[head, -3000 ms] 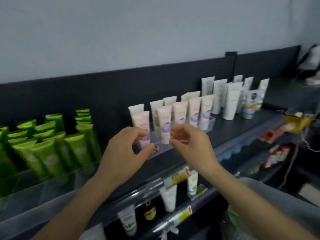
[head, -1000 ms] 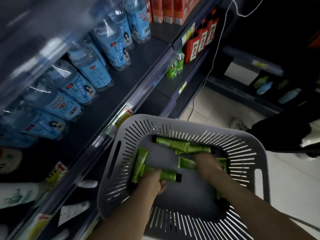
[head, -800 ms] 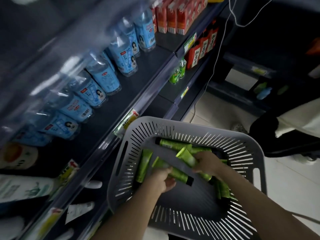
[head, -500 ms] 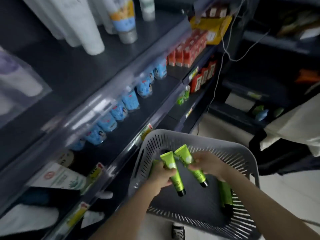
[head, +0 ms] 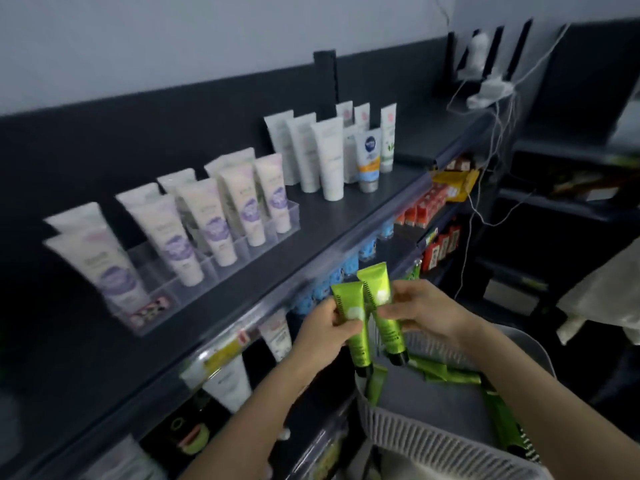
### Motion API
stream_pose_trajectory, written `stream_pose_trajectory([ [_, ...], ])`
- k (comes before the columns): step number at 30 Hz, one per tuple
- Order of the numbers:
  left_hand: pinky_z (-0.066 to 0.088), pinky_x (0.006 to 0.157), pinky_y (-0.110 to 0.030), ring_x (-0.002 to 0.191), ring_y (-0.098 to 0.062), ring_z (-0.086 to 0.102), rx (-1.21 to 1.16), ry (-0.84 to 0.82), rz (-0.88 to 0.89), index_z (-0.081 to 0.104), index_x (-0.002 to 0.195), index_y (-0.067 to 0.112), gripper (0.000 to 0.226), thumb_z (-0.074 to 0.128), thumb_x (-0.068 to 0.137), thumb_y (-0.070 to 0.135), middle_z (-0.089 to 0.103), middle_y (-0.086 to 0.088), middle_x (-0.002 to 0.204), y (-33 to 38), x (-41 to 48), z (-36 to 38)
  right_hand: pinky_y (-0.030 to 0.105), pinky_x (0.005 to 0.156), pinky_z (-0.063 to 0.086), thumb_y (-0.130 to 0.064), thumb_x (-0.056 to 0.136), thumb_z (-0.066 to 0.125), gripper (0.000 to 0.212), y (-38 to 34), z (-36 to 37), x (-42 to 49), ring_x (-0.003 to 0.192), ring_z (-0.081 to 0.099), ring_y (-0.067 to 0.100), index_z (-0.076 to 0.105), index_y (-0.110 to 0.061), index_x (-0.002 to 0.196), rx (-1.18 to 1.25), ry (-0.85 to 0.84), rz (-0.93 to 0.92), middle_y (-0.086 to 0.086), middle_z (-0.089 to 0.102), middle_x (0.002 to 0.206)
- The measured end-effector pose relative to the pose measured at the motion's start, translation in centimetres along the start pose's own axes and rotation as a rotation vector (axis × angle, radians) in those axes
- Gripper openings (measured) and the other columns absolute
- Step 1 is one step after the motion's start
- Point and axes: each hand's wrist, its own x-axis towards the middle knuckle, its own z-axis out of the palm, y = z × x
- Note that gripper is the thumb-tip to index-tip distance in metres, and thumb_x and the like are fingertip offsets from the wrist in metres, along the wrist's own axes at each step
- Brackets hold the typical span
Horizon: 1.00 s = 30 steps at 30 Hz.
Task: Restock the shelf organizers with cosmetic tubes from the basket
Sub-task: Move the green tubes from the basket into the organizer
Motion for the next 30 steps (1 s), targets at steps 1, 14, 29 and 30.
stream_pose_trajectory([
  [1, 0.048, 0.076, -0.032, 0.078, -0.008, 0.061, 0.024, 0.036, 0.053, 0.059, 0.092, 0.028, 0.025, 0.067, 0.083, 0.007, 0.064, 0.01, 0.083, 0.9, -1.3, -1.4, 0.028, 0.069, 0.05, -0.012, 0.08, 0.072, 0.011, -1.4, 1.5, -0.7, 0.074, 0.061, 0.013, 0.068, -0.011, 0.09, -0.004, 0.009, -0.039, -0.002, 0.063, 0.076],
  [14, 0.051, 0.089, -0.045, 0.096, -0.013, 0.065, 0.208, 0.495, 0.368, 0.059, 0.11, 0.02, 0.028, 0.065, 0.083, 0.017, 0.069, 0.003, 0.103, 7.6, -22.3, -20.5, 0.043, 0.087, 0.053, -0.018, 0.066, 0.075, 0.032, -16.5, 23.9, -6.7, 0.086, 0.066, 0.026, 0.071, -0.003, 0.093, 0.114, -0.1, -0.499, 0.019, 0.071, 0.094],
  [29, 0.031, 0.051, -0.014, 0.063, -0.005, 0.045, 0.736, 1.261, 0.102, 0.047, 0.079, 0.016, 0.023, 0.068, 0.084, 0.023, 0.052, 0.006, 0.073, 4.7, -36.4, -35.7, 0.046, 0.076, 0.058, -0.017, 0.077, 0.074, 0.009, -20.8, 43.2, -4.2, 0.079, 0.07, 0.023, 0.072, -0.019, 0.086, -0.093, -0.199, -0.718, 0.002, 0.074, 0.081],
  [30, 0.029, 0.05, -0.015, 0.063, -0.007, 0.045, 0.752, 1.265, 0.067, 0.047, 0.08, 0.014, 0.024, 0.068, 0.085, 0.023, 0.051, 0.005, 0.073, 4.2, -36.3, -36.2, 0.046, 0.076, 0.057, -0.02, 0.078, 0.074, 0.009, -20.7, 43.7, -4.0, 0.078, 0.07, 0.021, 0.072, -0.018, 0.087, -0.133, -0.194, -0.723, 0.001, 0.074, 0.081],
])
